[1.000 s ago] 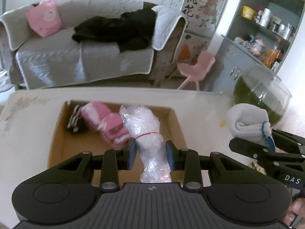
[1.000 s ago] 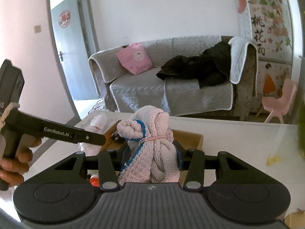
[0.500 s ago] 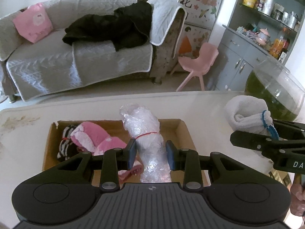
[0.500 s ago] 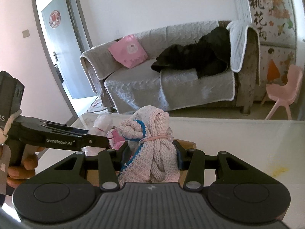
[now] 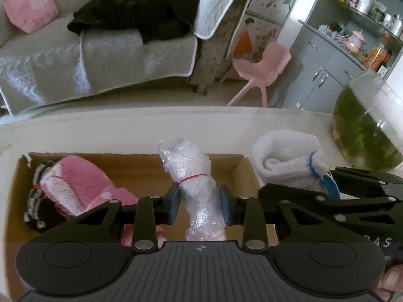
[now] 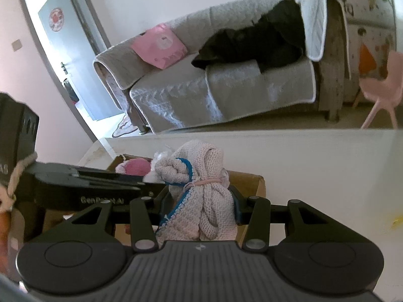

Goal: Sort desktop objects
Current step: 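Carry both bundles into the cardboard box and open both tools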

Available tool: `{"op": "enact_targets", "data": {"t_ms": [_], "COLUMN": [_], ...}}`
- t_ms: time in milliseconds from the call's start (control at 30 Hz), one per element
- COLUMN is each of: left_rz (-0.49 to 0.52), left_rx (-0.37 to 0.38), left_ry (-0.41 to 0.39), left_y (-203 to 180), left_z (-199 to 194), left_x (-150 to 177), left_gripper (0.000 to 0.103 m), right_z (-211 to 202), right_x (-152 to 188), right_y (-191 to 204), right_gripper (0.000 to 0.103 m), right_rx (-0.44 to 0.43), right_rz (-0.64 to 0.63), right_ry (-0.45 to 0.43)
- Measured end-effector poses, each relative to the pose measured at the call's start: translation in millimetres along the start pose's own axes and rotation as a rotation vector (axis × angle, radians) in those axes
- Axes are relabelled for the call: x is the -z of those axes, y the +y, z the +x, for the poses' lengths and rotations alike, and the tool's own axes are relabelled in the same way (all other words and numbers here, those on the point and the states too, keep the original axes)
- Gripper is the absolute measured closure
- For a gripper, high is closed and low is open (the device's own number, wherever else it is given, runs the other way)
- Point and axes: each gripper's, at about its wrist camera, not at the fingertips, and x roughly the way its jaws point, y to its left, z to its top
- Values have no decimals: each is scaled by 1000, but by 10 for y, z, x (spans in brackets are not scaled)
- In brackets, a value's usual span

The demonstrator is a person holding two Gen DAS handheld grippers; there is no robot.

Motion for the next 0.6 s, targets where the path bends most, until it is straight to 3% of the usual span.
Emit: {"op": "enact_targets", "data": {"t_ms": [300, 600], "left_rz": [-36, -32], "left_rx": [-33, -32], "left_ry": [49, 19], "left_y": [192, 190], "left_z": [430, 374], "left_x": [104, 221], "left_gripper": [63, 63], "right_z": [376, 349], "right_x": [135, 142], "right_y": [-142, -138], "right_gripper": [60, 60], "right_rx": [10, 26], "right_rz": [84, 68], "right_ry": [47, 46]}}
